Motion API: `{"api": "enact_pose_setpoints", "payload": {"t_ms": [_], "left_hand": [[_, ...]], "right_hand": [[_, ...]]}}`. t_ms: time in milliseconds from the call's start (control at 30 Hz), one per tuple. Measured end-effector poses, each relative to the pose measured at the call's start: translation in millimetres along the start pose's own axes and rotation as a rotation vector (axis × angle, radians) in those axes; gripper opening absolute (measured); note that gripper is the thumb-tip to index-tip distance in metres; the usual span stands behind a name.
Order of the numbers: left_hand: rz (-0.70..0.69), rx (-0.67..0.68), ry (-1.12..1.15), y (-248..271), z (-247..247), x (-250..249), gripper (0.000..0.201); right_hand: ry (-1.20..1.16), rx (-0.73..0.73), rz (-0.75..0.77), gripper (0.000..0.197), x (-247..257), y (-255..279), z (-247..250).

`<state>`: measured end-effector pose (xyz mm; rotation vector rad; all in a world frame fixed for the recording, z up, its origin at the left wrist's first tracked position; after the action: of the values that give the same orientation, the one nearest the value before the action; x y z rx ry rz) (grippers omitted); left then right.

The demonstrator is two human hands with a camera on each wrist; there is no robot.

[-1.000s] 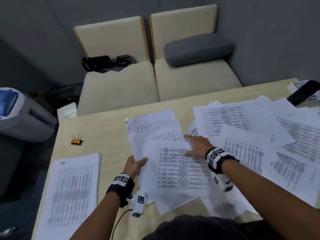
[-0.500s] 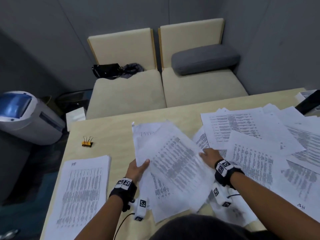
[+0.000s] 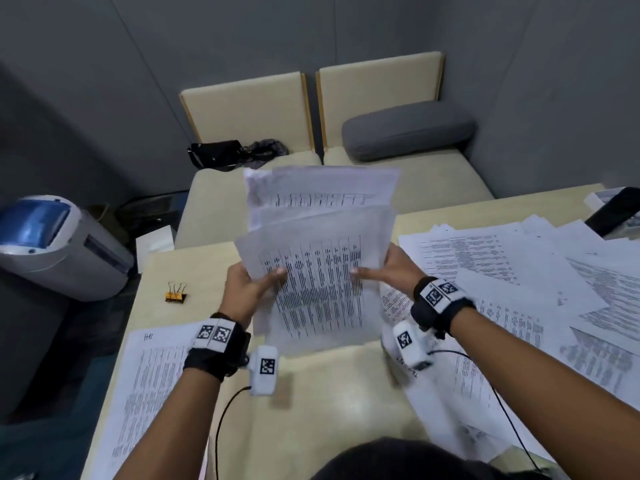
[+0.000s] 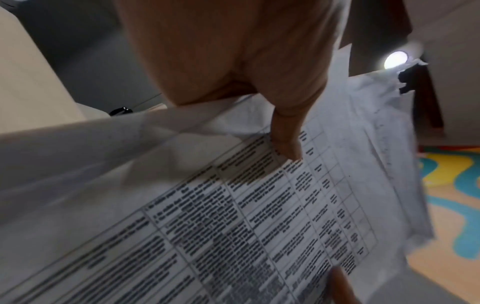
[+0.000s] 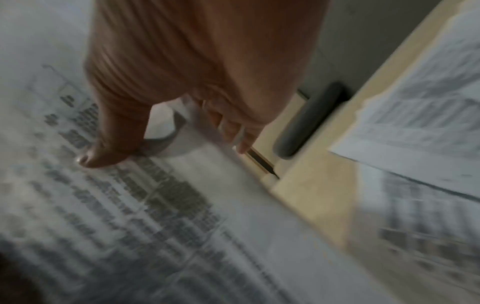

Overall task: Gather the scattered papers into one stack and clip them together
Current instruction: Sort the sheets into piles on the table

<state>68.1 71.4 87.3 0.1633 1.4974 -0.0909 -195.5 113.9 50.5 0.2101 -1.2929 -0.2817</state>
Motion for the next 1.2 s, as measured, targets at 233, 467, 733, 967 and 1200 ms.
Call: {"api": "enact_pose_setpoints", "payload": {"t_ms": [233, 467, 733, 967, 1200], "left_hand": [[-0.062, -0.066, 0.115, -6.3, 1.3, -16.5, 0.044], [0.037, -0.096, 0.067, 7.1, -7.5, 26.8, 0.043], [0.066, -0.203, -0.263, -11.6, -9.3, 47.2, 0.004], [0.121, -0.242, -0.419, -34.2, -4.7, 58.3, 0.010], [0.329, -0.273, -0.326, -42.1, -3.9, 126.8, 0.034]], "right_hand": [[-0.218, 0.050, 0.158, 0.042, 55.1, 3.6, -24.1], [-0.127, -0.006, 0.057, 0.043, -7.5, -9.4, -33.5], [0.105, 0.020, -0.043, 0.034, -49.4, -23.3, -21.4], [0.374, -0.193, -0.360, 0.027, -164.4, 5.5, 104.4], [0.650, -0.201, -0.382, 0.043, -206.2, 26.1, 151.6]]}}
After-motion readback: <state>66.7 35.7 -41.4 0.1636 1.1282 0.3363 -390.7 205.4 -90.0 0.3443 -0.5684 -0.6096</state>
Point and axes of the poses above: each hand's wrist, its own y-axis away from the middle knuckle, its own z-axis out of the back of the hand, x = y × z, the point moved 8 cm from there along -y, towards the middle knuckle
